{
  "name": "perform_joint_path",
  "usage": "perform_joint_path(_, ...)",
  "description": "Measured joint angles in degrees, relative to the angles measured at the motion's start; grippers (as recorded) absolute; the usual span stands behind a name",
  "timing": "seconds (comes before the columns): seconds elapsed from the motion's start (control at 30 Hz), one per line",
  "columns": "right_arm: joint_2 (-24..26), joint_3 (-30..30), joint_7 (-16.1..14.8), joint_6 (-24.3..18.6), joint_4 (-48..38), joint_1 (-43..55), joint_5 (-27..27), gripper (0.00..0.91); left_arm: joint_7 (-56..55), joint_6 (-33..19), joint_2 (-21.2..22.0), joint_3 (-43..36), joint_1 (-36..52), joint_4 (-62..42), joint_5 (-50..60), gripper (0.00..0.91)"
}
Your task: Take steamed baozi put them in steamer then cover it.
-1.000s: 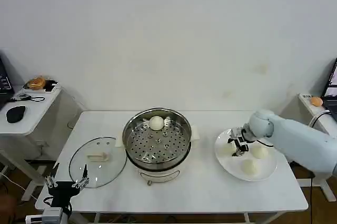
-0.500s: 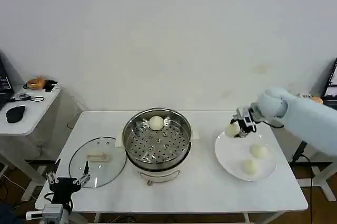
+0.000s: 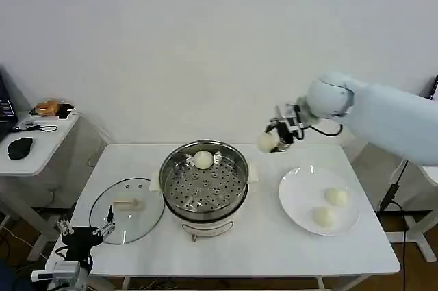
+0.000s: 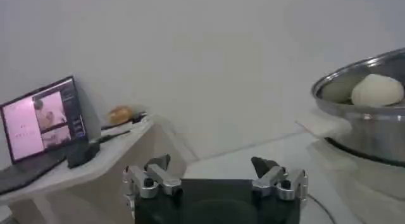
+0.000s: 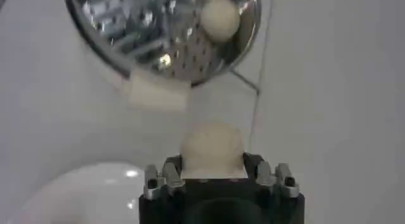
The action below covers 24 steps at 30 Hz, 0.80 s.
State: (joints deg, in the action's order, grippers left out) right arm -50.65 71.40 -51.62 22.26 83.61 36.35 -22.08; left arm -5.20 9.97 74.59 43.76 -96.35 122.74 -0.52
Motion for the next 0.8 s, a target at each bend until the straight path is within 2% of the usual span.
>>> perform_joint_path(0.43,-16.4,1.5,5.1,8.5,-5.7,-3.2,-11.3,0.655,0.1,-0.5,-0.4,2.3,-0.7,-0.4,-1.3,0.907)
perform_joint_path(0.8,-25.8,1.1,8.4,14.5,-12.2,-7.7,-15.7,0.655,0.1,-1.1,0.4,3.4,-0.9,-0.6,-1.7,0.907)
